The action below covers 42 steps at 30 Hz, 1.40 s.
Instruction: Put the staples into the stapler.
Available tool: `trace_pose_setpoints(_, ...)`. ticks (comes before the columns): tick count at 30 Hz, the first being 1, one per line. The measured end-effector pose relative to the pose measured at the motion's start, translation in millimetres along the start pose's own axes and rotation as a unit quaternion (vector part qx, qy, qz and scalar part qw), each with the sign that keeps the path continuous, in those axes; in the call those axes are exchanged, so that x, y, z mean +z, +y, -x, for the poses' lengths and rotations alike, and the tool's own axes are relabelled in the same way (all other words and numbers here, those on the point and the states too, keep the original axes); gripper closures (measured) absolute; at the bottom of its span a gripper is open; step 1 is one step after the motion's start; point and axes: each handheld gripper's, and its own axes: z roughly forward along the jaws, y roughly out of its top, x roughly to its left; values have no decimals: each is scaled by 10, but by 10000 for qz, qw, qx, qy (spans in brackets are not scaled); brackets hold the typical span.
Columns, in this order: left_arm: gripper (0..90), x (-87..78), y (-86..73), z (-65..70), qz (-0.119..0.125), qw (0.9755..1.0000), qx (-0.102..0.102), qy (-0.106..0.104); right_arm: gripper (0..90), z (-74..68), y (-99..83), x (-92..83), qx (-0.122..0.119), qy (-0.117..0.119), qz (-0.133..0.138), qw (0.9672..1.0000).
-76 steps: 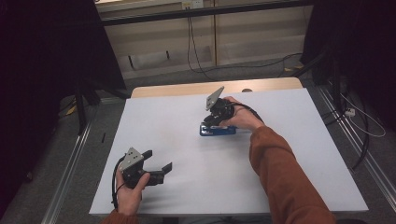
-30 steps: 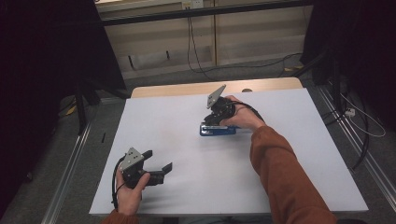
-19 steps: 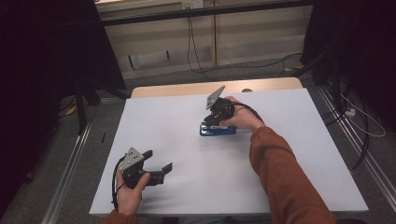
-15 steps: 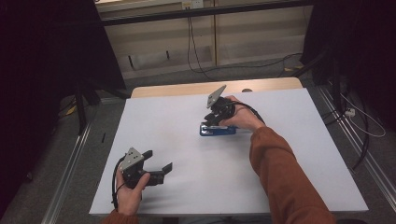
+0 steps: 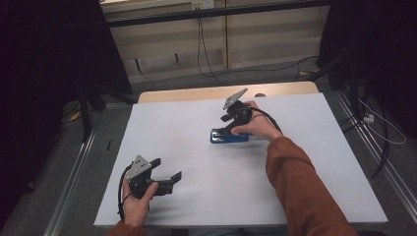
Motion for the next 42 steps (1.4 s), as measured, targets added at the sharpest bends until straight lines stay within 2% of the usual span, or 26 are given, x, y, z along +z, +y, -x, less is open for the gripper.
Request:
trace_pose_setpoints(4, 50, 1, 2, -3, -3, 10000, 14, -1, 193, -16, -45, -30, 209, -170, 63, 9996)
trace_pose_setpoints(7, 50, 1, 4, -1, 2, 10000, 24, -1, 170, -32, -77, -74, 375, -273, 186, 9988)
trace_pose_setpoints(13, 50, -1, 5, -1, 8, 10000, 14, 11, 131, -62, -126, -152, 537, -349, 305, 9975)
trace_pose_setpoints(18, 49, -2, 6, 3, 35, 10000, -17, 19, 124, -113, -183, -225, 479, -444, 439, 9969)
trace_pose_setpoints(22, 49, -14, 13, 0, 78, 10000, 10, 55, 93, -137, -232, -300, 681, -630, 591, 9939)
trace_pose_setpoints(24, 49, -12, 14, -1, 84, 10000, 8, 42, 111, -154, -255, -325, 803, -739, 524, 9926)
trace_pose_setpoints(30, 49, -7, 10, -6, 49, 10000, 18, 62, 84, -226, -327, -399, 932, -949, 730, 9884)
trace_pose_setpoints(32, 49, 0, 5, -9, 60, 10000, -25, 57, 76, -248, -359, -416, 951, -942, 753, 9881)
trace_pose_setpoints(35, 49, -7, -5, -27, 42, 10000, -31, 64, 59, -283, -406, -442, 995, -1062, 781, 9863)
trace_pose_setpoints(42, 51, -45, 4, -33, 199, 9997, -63, 105, 59, -326, -515, -601, 1222, -1479, 1093, 9753)
